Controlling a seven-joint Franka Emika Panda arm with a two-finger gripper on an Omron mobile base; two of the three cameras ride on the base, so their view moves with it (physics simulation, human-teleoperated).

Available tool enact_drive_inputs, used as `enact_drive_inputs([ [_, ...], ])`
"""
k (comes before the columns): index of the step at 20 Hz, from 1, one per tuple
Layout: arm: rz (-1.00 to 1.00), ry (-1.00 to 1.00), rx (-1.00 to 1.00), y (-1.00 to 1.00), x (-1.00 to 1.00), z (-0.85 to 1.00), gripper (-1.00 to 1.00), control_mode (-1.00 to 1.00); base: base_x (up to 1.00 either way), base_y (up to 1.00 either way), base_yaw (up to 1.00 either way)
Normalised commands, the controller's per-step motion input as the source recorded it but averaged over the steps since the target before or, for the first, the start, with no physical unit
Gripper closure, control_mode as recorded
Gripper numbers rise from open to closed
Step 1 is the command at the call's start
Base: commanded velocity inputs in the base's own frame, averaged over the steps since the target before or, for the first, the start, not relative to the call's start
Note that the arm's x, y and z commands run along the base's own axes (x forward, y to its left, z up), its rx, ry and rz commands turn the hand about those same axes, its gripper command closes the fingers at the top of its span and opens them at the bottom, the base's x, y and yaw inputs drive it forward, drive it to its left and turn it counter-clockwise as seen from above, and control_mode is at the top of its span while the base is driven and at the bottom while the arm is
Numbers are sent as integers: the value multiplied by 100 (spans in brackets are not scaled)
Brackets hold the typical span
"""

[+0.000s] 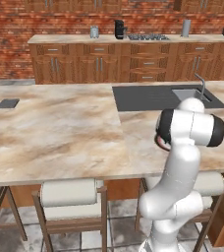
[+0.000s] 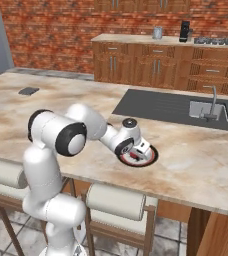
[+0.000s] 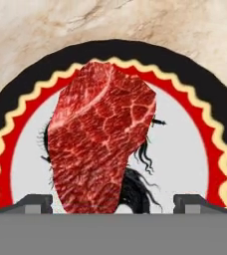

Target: Take the steak from the fridge and place it on the digital scale on the counter by the fridge. Wait a few seconds for a reading, then move it to the plate on the dining counter.

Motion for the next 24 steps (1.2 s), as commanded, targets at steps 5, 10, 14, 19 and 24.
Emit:
enact_drive_inputs([
  [5,0,-4,1,0,-52,94,-100,-100,0,0,0],
  [10,3,-6,2,5,-70,100,-100,-100,0,0,0],
  [14,6,0,2,24,-64,100,-100,-100,0,0,0],
  [19,8,5,1,53,-59,100,-100,-100,0,0,0],
  [24,7,17,0,83,-64,96,-100,-100,0,0,0],
])
